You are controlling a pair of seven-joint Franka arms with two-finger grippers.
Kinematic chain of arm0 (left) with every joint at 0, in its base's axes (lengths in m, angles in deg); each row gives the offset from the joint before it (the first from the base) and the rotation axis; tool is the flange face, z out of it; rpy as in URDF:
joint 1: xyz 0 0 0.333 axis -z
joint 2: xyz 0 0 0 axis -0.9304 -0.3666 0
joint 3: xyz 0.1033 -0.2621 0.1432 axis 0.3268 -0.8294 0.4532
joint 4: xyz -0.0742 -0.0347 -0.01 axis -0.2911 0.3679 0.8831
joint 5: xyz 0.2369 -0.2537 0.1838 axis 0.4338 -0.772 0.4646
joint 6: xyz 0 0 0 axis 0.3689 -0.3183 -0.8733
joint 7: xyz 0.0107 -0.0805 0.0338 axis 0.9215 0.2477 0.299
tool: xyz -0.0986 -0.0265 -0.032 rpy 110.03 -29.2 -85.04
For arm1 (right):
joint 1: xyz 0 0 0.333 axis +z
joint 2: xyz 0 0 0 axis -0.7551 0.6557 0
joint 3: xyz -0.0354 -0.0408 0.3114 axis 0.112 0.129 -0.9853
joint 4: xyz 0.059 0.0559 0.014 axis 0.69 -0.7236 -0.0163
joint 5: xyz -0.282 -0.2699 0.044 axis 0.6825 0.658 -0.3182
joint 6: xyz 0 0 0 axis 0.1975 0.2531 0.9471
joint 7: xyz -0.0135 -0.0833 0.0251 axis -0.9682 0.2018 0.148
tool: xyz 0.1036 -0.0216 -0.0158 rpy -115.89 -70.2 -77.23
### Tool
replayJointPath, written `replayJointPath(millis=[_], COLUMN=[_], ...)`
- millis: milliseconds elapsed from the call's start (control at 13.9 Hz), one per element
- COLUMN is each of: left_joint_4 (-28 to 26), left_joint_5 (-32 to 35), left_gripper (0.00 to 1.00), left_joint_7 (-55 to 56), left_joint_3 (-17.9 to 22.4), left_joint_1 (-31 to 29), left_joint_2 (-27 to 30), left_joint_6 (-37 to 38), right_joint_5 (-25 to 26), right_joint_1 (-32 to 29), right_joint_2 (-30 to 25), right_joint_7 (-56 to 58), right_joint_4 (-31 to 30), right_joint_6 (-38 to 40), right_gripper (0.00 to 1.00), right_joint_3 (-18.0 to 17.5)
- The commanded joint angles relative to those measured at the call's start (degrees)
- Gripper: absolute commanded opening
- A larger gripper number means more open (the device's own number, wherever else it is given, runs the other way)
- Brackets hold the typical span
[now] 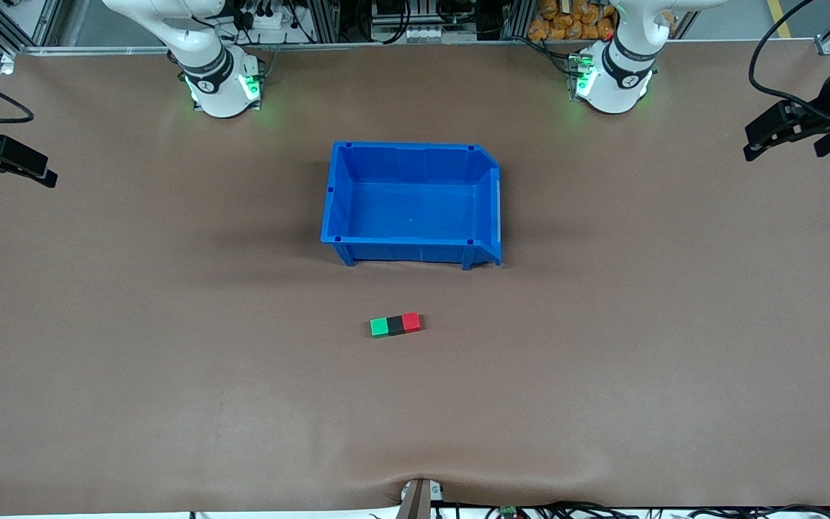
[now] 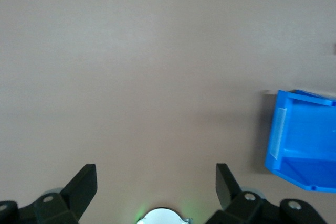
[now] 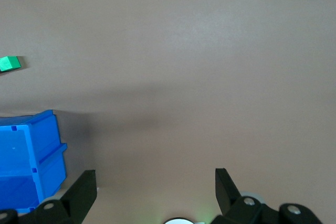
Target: Attach green and red cubes to black cube
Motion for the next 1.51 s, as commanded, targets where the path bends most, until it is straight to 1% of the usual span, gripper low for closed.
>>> replayJointPath(millis=[0,359,1438], left_joint_4=[-0.8,-0.2,0.1], left_joint_5=[-1.4,-0.7,-0.7], left_gripper=[1.0,1.0,1.0], left_joint_7=[-1.9,-5.4,-5.5], left_joint_3=[0.7,0.5,0.5], left_joint_1=[0.7,0.4,0.4], left_joint_2=[0.8,0.1,0.0], left_joint_6=[0.7,1.0,1.1], right_joint_5=[-0.3,-0.2,-0.8], right_joint_1=[0.6,0.5,0.5], right_joint_2=[-0.3,-0.3,-0.1], right_joint_7=[1.1,2.7,2.7], right_joint_4=[-0.6,-0.6,-0.8], right_joint_6=[-0.3,-0.2,-0.7], right_gripper=[1.0,1.0,1.0], right_joint_3=[0.5,0.4,0.2])
